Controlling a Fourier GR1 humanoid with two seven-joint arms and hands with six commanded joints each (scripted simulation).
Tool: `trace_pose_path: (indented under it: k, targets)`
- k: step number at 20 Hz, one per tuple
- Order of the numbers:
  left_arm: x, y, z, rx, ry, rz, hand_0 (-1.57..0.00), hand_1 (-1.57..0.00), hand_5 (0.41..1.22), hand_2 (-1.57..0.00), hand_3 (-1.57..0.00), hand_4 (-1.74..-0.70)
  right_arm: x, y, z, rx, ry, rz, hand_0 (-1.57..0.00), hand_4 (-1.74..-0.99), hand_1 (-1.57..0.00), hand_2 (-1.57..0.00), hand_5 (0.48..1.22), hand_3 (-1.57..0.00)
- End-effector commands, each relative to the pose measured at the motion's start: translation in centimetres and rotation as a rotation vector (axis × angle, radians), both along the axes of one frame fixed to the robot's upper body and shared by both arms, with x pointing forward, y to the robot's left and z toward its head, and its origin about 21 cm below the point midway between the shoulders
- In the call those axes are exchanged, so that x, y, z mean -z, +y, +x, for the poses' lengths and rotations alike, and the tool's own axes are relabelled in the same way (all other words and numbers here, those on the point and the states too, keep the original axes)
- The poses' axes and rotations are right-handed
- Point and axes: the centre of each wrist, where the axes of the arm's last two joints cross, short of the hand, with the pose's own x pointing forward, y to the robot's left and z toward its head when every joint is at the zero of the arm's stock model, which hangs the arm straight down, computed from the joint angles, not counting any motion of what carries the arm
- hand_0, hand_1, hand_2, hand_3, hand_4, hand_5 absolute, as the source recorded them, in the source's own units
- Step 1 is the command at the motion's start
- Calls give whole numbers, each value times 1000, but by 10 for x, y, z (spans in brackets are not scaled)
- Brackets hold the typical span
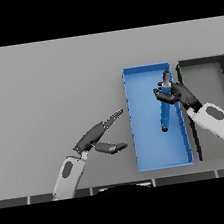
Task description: Pick up the blue pipe and place it into the blue bin.
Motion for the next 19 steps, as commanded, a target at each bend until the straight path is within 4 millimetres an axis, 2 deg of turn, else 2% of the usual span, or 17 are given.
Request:
trace_pose_path:
  k: [1,7,10,14,19]
  targets:
    - [0,1,0,2,-4,-1,1,1,428,1,1,-886,1,0,-1,-3,16,-13,-156,-1083,-143,-143,934,-84]
    - [-1,1,-1,6,-15,-4,1,1,428,1,1,-886,5,0,-2,-40,50,-88,-40,-1046,-37,-37,759,-21]
    - [-1,1,-1,2,-13,1,1,1,429,1,1,-888,9,2,1,-47,53,-107,-20,-1033,-18,-18,696,-10]
    - [-1,4,0,-11,-16,-2,1,1,431,1,1,-886,6,3,0,-79,61,-117,-8,-1022,-7,-7,665,-4]
    - [0,-2,1,-3,-9,6,1,1,431,1,1,-885,6,3,2,-76,61,-122,-6,-1022,-5,-5,643,-3]
